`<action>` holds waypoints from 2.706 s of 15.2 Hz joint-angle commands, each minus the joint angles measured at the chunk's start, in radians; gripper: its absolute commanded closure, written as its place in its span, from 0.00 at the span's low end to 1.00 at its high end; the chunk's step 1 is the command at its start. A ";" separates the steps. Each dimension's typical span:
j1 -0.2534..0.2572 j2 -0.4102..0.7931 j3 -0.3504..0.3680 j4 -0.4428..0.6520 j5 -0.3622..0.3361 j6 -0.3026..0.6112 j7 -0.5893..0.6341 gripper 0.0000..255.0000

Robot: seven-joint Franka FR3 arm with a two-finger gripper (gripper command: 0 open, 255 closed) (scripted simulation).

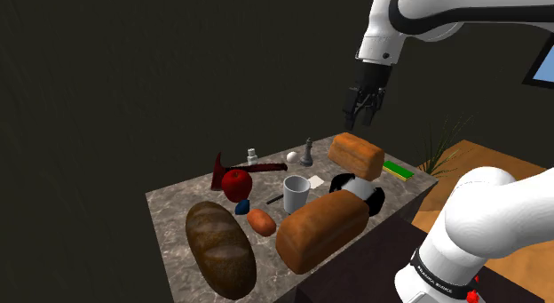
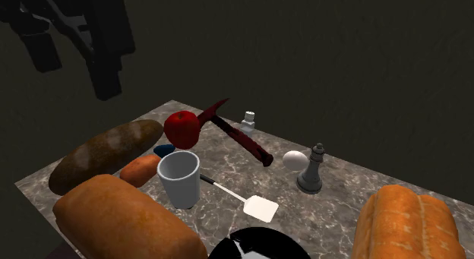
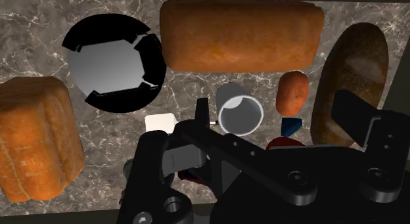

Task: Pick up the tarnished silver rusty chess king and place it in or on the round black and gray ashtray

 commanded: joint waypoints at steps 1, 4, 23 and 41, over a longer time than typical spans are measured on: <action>0.000 0.000 0.000 0.000 0.000 0.000 0.000 0.00; -0.013 0.086 -0.029 0.002 -0.026 0.081 -0.039 0.00; -0.068 0.751 -0.191 0.281 -0.049 0.459 -0.267 0.00; -0.169 1.310 -0.211 0.756 0.062 0.533 -0.412 0.00</action>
